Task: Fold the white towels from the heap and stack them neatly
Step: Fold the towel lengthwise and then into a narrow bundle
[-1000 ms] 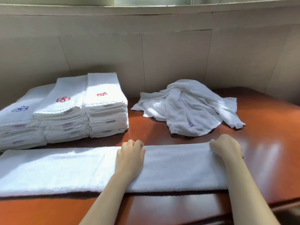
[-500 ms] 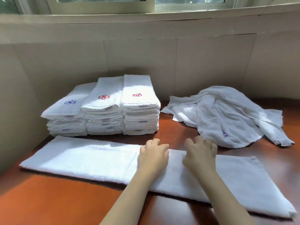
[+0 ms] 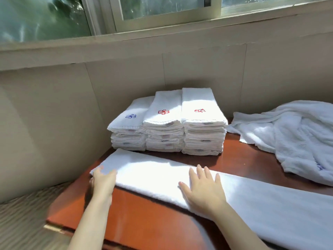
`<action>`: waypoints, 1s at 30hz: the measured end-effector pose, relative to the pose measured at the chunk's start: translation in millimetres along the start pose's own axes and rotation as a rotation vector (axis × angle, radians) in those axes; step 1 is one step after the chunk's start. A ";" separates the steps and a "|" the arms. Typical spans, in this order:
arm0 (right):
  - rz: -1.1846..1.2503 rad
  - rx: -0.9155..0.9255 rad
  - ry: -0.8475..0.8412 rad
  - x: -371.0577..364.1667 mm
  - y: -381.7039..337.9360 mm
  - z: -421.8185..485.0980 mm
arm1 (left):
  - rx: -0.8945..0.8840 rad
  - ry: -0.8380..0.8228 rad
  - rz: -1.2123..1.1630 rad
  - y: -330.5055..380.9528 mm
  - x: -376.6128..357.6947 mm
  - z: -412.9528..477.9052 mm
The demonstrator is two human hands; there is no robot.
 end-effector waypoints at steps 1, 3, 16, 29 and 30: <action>-0.004 -0.006 0.003 -2.1 0.3 1.4 | 0.091 0.017 -0.297 3.5 1.3 7.4; -0.012 -0.005 -0.006 -4.1 1.8 3.4 | 0.268 0.038 -0.589 12.3 3.7 19.4; 1.778 -0.306 -0.460 62.4 50.9 10.9 | -0.542 -0.954 -0.022 101.7 -81.6 -132.0; 1.151 -0.382 -0.072 78.4 102.4 -12.6 | -0.492 -0.735 -0.030 86.5 -80.4 -143.6; 1.168 -0.378 -0.048 90.1 116.7 -18.5 | -0.494 -0.683 -0.042 89.2 -82.2 -141.6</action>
Point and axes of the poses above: each hand's wrist, its own z-axis towards the middle knuckle, its own x-axis out of the back of the hand, y = z × x, the point moved 4 cm from there along z, towards the middle knuckle, and after that the axes turned 5 degrees about -x, right-handed, at the moved point
